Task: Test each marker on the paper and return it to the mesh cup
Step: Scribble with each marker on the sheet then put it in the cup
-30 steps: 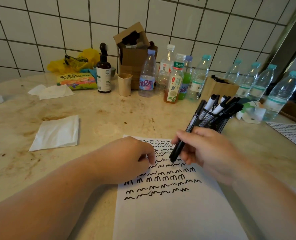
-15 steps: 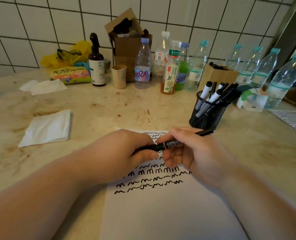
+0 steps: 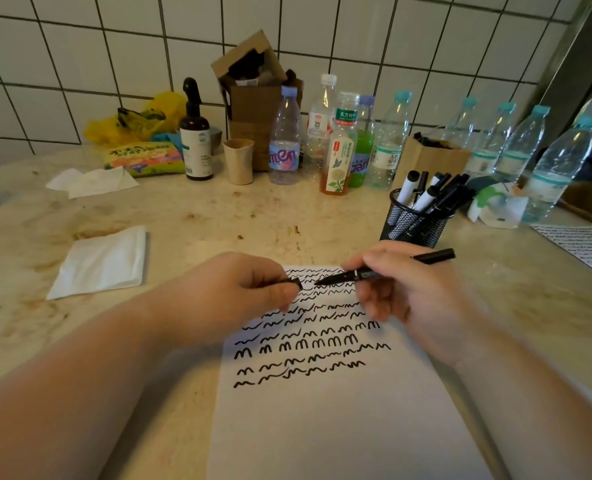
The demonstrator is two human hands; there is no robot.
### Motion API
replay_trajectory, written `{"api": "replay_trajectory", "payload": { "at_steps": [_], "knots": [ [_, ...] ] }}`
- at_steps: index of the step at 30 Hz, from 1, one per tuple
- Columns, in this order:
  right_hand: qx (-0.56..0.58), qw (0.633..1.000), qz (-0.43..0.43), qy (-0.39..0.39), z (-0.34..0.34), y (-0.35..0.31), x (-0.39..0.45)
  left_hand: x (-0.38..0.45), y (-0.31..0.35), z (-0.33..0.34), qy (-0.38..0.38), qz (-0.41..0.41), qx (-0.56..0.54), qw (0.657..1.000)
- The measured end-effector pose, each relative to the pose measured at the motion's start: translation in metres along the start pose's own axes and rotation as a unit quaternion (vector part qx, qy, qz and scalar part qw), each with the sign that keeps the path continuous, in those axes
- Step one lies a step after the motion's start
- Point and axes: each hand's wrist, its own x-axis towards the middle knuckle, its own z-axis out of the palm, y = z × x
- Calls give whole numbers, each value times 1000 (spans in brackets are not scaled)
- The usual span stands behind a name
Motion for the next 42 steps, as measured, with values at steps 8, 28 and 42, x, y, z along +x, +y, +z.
{"api": "replay_trajectory", "payload": {
  "at_steps": [8,28,42],
  "knots": [
    [-144,989,38,8,-18,-26,-29,-1,-3,3,4,7,137,990],
    [-128,985,106,50,-26,6,-37,3,-6,7,-5,26,205,978],
    [-169,979,79,82,-30,9,-37,1,-6,8,-5,9,182,983]
  ]
}}
